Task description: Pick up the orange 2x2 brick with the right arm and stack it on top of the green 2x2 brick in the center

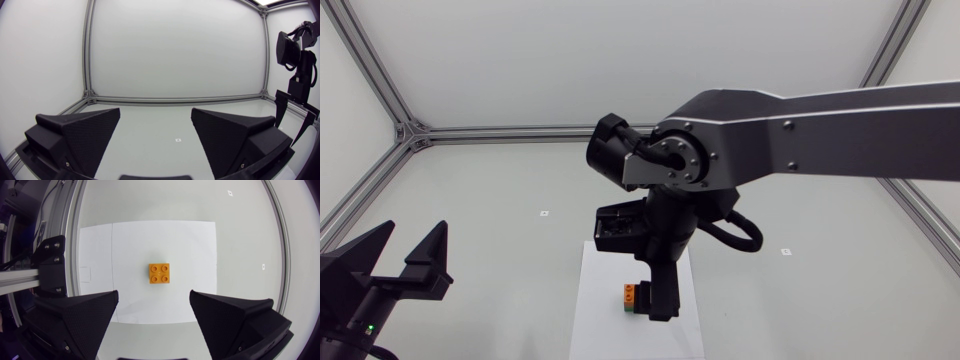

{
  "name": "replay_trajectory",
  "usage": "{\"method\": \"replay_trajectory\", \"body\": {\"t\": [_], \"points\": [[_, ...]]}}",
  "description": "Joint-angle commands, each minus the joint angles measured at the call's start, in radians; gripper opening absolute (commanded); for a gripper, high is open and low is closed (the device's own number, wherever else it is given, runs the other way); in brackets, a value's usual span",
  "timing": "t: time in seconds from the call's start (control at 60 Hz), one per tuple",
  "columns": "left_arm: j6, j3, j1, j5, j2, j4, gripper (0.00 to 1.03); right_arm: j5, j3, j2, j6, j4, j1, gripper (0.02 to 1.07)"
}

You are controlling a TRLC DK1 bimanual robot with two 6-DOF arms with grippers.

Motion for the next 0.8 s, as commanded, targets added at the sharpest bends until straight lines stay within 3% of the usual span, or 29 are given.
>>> {"method": "replay_trajectory", "body": {"t": [0.0, 0.217, 0.45, 0.783], "points": [[0.006, -0.041, 0.001, 0.003, -0.006, -0.011, 0.99, -0.003, -0.013, -0.086, 0.039, -0.012, -0.02, 1.03], [0.006, -0.041, 0.001, 0.003, -0.006, -0.011, 0.99, 0.005, -0.136, -0.311, 0.081, 0.026, -0.138, 1.03], [0.006, -0.041, 0.001, 0.003, -0.006, -0.011, 0.99, 0.079, -0.326, -0.566, 0.056, 0.143, -0.325, 1.03], [0.006, -0.041, 0.001, 0.003, -0.006, -0.011, 0.99, 0.085, -0.476, -0.785, 0.119, 0.236, -0.611, 1.03]]}}
